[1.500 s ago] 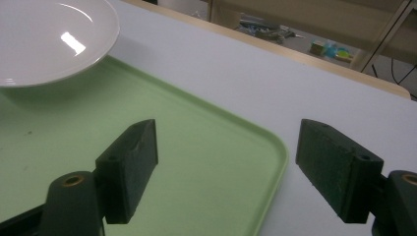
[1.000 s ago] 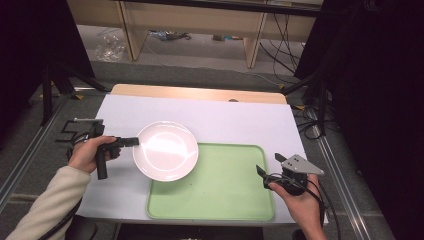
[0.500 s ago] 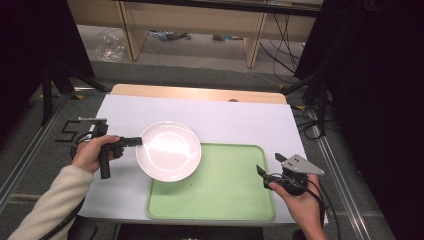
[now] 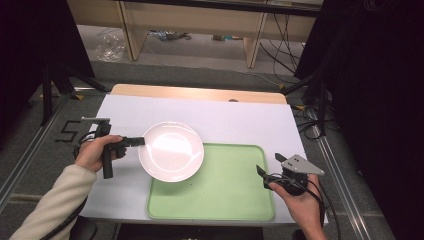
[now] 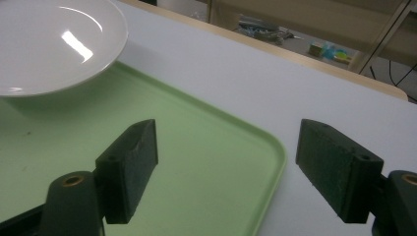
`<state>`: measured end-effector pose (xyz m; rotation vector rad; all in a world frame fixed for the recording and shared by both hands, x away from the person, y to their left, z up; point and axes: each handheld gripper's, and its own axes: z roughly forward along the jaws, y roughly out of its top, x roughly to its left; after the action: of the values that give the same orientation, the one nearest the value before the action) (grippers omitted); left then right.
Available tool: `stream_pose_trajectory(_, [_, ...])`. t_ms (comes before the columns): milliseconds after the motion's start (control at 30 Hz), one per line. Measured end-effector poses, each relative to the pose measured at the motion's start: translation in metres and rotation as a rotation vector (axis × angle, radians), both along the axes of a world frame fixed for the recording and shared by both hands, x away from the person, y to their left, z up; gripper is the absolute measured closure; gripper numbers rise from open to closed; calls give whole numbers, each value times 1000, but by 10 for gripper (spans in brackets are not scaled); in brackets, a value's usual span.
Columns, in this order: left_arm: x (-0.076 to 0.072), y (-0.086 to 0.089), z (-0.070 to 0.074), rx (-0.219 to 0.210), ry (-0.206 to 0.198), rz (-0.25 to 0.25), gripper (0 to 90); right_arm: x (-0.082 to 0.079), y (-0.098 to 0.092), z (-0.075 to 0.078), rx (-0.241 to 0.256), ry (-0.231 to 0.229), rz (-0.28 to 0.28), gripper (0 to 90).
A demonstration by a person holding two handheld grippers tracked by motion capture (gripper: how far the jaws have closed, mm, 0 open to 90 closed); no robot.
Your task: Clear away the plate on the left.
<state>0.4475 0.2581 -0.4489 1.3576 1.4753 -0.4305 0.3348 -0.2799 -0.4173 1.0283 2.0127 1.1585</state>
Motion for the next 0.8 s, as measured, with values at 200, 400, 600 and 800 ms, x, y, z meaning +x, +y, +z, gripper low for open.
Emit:
stream_pose_trajectory(200, [1,-4,0,-1,5,-4,856,0,0,0,1,0,0,247])
stream_pose_trajectory(400, [2,-8,0,3,6,-10,857,0,0,0,1,0,1,246])
stream_pose_trajectory(600, [2,-11,0,4,8,-12,857,0,0,0,1,0,0,247])
stream_pose_trajectory(800, [3,-14,0,6,9,-22,856,0,0,0,2,1,1,246])
